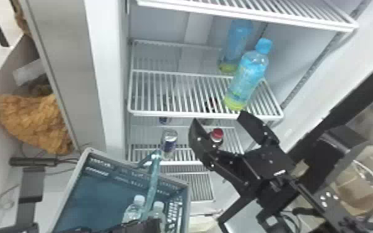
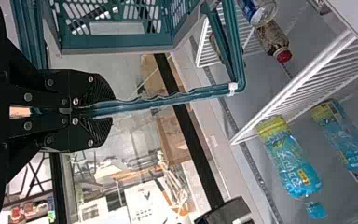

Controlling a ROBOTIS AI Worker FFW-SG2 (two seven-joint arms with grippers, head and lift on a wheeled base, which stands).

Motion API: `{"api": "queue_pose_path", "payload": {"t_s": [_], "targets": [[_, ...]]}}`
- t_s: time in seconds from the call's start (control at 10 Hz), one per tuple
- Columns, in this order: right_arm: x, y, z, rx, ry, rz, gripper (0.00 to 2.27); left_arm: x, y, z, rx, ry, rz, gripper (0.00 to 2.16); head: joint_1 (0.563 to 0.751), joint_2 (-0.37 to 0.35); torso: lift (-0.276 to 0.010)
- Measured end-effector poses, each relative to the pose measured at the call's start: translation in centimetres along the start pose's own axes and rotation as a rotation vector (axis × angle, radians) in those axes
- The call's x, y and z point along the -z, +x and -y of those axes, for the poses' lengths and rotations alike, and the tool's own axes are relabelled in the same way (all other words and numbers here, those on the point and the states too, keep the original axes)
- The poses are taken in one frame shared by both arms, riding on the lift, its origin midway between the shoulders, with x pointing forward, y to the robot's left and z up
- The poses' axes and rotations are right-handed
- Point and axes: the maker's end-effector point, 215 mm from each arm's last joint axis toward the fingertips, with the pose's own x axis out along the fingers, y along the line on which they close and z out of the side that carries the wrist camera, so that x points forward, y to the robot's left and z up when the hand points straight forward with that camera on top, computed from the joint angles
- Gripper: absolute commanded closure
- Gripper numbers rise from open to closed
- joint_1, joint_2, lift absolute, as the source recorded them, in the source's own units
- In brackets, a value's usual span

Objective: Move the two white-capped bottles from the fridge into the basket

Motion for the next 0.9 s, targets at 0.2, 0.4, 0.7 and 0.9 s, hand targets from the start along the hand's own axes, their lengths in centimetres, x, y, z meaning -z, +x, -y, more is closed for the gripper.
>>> {"api": "queue_pose_path", "payload": {"t_s": [0.2, 0.4, 0.7, 0.9], "targets": [[0.1, 0.3, 2.0, 0.061, -0.014, 0.046, 0.04, 0.1, 0.0, 0.0, 0.0, -0.002, 0.0, 1.21, 0.695, -0.277, 0.0], [0.7, 0.1, 4.6, 0.127, -0.046, 0.048, 0.04, 0.1, 0.0, 0.0, 0.001, -0.003, -0.001, 1.21, 0.695, -0.31, 0.0], [1.8, -1.1, 8.3, 0.229, -0.106, 0.037, 0.04, -0.1, 0.1, 0.0, -0.001, 0.003, 0.008, 1.21, 0.695, -0.35, 0.0], [1.8, -1.3, 8.8, 0.242, -0.112, 0.054, 0.04, -0.2, 0.2, 0.0, -0.002, 0.006, 0.009, 1.21, 0.695, -0.35, 0.0]]}}
